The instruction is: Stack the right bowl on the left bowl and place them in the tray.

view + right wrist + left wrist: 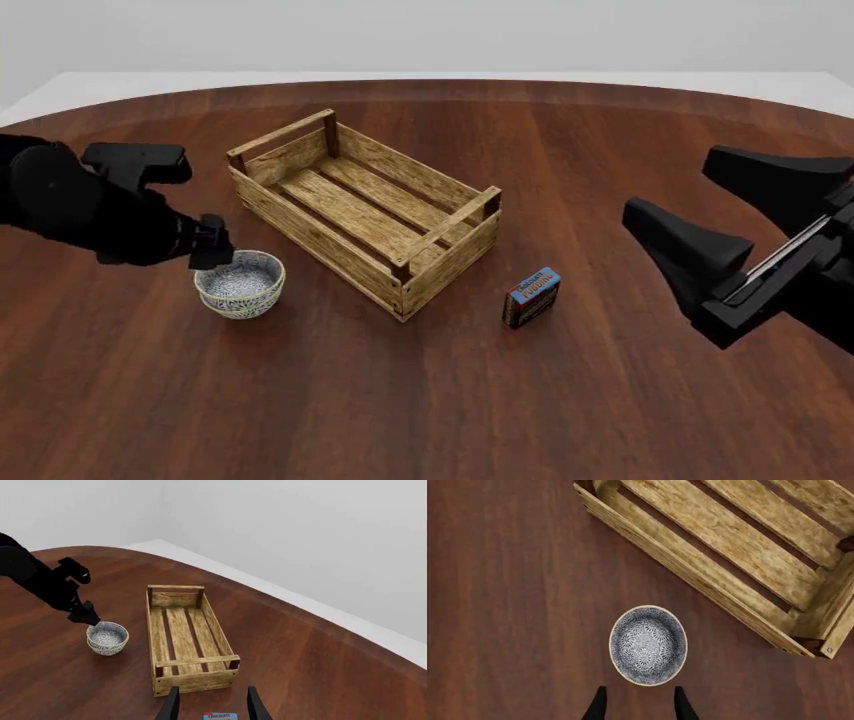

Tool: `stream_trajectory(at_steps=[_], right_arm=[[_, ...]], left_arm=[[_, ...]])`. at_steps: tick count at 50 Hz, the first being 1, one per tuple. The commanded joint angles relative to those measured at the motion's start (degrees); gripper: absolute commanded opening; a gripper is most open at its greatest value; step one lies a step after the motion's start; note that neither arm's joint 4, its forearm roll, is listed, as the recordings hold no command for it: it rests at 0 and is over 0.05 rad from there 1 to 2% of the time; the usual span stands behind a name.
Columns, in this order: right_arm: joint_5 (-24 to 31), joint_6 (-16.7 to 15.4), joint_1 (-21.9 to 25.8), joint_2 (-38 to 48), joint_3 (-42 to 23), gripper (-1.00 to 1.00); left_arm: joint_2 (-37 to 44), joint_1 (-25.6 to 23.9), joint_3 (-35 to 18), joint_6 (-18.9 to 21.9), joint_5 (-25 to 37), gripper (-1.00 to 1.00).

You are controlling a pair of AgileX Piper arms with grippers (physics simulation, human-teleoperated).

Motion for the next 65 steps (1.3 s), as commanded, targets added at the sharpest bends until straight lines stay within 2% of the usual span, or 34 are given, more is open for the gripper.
stream_trajectory(at_steps=[1, 11, 12, 14, 20, 28, 38, 65], right_arm=[[0.82, 0.18, 0.02, -1.48, 0.03, 1.00], [1.31, 0.45, 0.06, -2.40, 0.14, 1.00], [1.36, 0.51, 0.04, -2.56, 0.13, 1.00], [1.49, 0.54, 0.04, -2.72, 0.11, 1.00], [1.70, 0.53, -0.01, -3.14, 0.06, 1.00], [1.47, 0.70, 0.05, -2.86, 0.04, 1.00], [1.40, 0.74, 0.00, -2.80, 0.04, 1.00], [-0.13, 0.98, -0.08, -0.70, 0.16, 1.00]], left_arm=[[5.44, 4.32, -2.09, 5.83, -1.60, 1.00], [9.94, 4.63, -2.66, 5.73, -4.06, 1.00], [10.02, 6.29, -2.93, 7.10, -4.65, 1.00], [10.73, 5.11, -2.85, 6.09, -4.51, 1.00], [13.31, 7.65, -2.58, 8.21, -6.80, 1.00], [15.70, 8.24, -3.06, 8.74, -7.59, 1.00], [21.38, 7.29, -3.96, 7.39, -9.68, 1.00], [33.73, 10.64, -2.92, 10.06, -17.14, 1.00]])
